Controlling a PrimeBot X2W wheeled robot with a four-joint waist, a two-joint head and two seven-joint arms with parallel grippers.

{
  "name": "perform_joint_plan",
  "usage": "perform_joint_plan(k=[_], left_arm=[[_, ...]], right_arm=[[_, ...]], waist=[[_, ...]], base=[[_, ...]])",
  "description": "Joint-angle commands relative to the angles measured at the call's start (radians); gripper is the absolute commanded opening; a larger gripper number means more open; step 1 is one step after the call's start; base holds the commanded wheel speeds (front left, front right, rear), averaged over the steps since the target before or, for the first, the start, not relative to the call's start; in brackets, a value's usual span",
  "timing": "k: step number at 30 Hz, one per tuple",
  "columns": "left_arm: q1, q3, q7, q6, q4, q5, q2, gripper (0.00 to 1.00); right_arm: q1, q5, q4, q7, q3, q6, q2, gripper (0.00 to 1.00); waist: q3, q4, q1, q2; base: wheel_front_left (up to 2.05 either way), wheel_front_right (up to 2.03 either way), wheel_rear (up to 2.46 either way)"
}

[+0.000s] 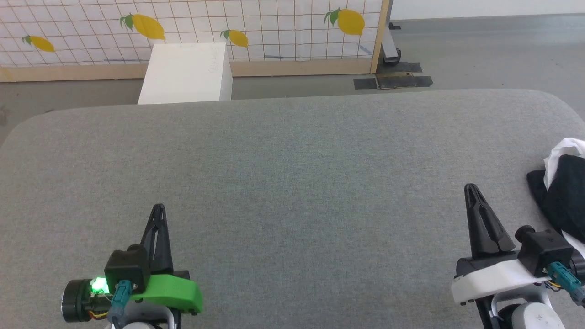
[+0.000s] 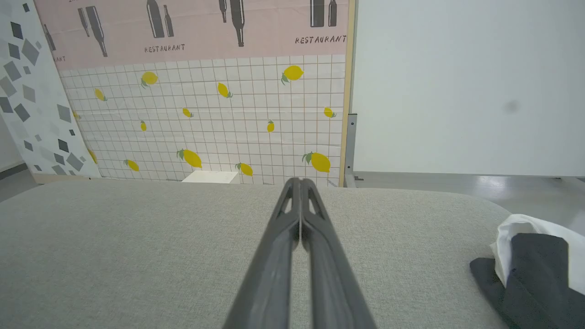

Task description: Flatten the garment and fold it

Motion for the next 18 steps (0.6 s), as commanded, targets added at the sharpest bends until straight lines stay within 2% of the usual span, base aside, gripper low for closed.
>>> perform_joint_plan(k=[1, 18], left_arm=[[-0.005, 0.005, 0.007, -0.006, -0.001, 0.008, -0.007, 0.00], [-0.008, 0.010, 0.041, -0.021, -0.002, 0.014, -0.013, 0.00]], right_arm=[[0.004, -0.009, -0.006, 0.008, 0.003, 0.000, 0.001, 0.00], [0.006, -0.023, -0.010, 0.041, 0.008, -0.001, 0.001, 0.00]], waist=[[-0.001, 0.000, 0.0000, 0.0000], [-0.008, -0.001, 0.0000, 0.0000]], base=[[0.00, 0.00, 0.00], [0.00, 0.00, 0.00]])
